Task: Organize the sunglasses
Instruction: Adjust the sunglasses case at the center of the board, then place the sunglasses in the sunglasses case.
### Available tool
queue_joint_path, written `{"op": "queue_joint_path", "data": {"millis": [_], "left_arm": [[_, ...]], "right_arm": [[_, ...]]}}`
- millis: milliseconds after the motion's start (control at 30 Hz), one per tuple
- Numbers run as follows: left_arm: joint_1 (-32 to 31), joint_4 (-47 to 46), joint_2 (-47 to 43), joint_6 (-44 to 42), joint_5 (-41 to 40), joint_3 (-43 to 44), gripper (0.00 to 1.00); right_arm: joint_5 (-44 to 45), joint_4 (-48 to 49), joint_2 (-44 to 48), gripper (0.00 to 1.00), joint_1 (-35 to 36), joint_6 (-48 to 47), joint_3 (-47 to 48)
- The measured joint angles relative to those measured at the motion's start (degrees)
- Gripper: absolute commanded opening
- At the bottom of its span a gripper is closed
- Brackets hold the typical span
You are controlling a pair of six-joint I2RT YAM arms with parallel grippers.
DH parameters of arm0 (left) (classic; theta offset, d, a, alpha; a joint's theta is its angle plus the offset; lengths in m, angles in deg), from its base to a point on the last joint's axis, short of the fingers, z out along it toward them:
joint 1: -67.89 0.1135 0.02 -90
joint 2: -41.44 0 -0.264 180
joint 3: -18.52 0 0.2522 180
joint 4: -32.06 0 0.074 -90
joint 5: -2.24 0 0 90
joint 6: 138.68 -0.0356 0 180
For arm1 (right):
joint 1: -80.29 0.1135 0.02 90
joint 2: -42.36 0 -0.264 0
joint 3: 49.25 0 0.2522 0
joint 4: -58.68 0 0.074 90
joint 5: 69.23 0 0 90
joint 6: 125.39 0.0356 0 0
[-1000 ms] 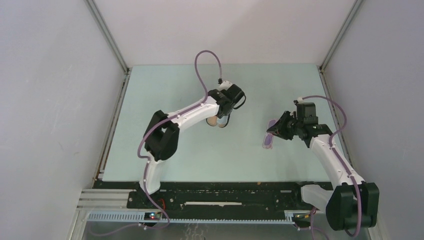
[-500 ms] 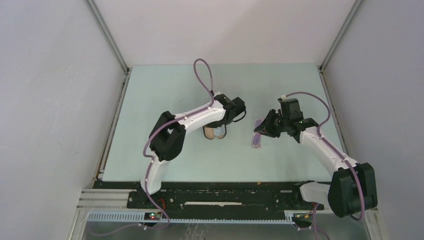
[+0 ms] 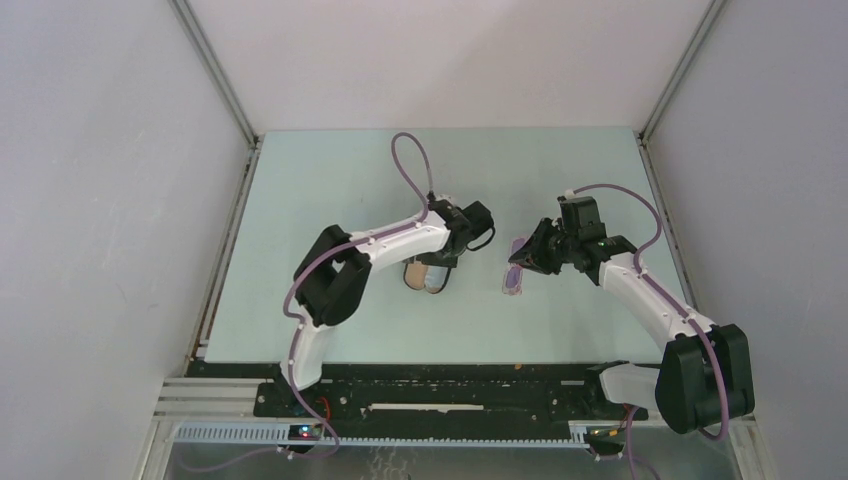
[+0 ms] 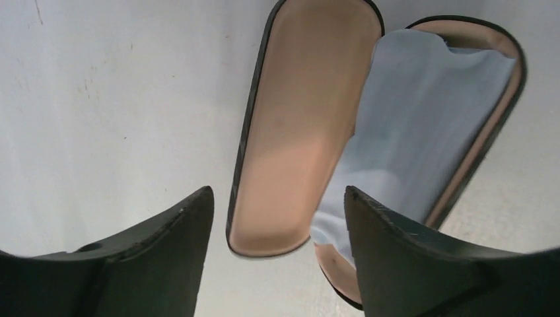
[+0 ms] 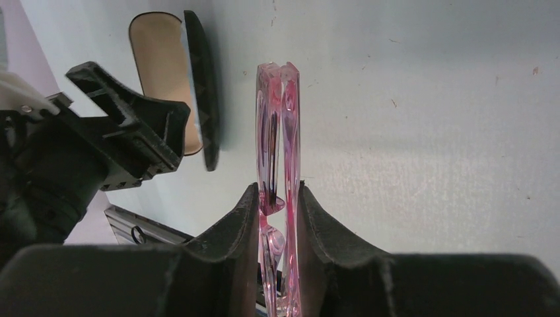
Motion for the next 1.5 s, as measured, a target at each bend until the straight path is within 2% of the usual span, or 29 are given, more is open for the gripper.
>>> {"op": "queue_joint_path", "data": {"millis": [200, 367, 500, 667, 767, 900, 1033, 1267, 1433, 1500], "left_arm": [[0.0, -2.4, -6.8, -1.97, 1.55, -1.46, 0.79], [0.22, -4.66, -15.72, -3.56, 3.37, -1.86, 0.85], [1.92, -12.26, -24.79, -6.43, 8.33, -9.77, 0.83], [9.27, -20.48, -31.39, -10.1, 18.29, -21.4, 0.78], [15.65, -25.83, -31.43, -12.17, 25.99, -26.18, 0.77], [19.98, -29.18, -30.16, -15.1, 32.22, -29.73, 0.74], [20.2, -32.96, -26.69, -17.77, 36.68, -29.73, 0.69], [20.81, -36.94, -21.09, -22.6, 44.28, -29.51, 0.67], [20.92, -36.7, -18.27, -24.79, 45.38, -29.49, 0.57], [20.92, -36.72, -18.01, -25.53, 45.42, -29.49, 0.5]], "right_arm": [[0.5, 0.02, 0.09, 0.3, 0.0, 0.15, 0.0], [0.66, 0.13, 0.09, 0.3, 0.04, 0.26, 0.0], [0.7, 0.52, 0.0, 0.3, 0.72, 0.66, 0.15], [1.55, 1.25, -2.03, 0.3, 4.72, 2.25, 2.25], [1.79, 2.6, -4.44, 0.3, 8.44, 4.07, 4.13], [1.84, 4.79, -8.87, 0.3, 12.63, 6.75, 6.97], [1.2, 6.75, -13.99, 0.3, 15.23, 8.92, 10.78], [-0.5, 9.81, -19.58, 0.3, 16.15, 11.15, 14.78], [-1.14, 10.69, -20.98, 0.3, 16.04, 12.02, 15.19], [-1.49, 10.8, -21.33, 0.3, 16.06, 12.28, 15.19]]}}
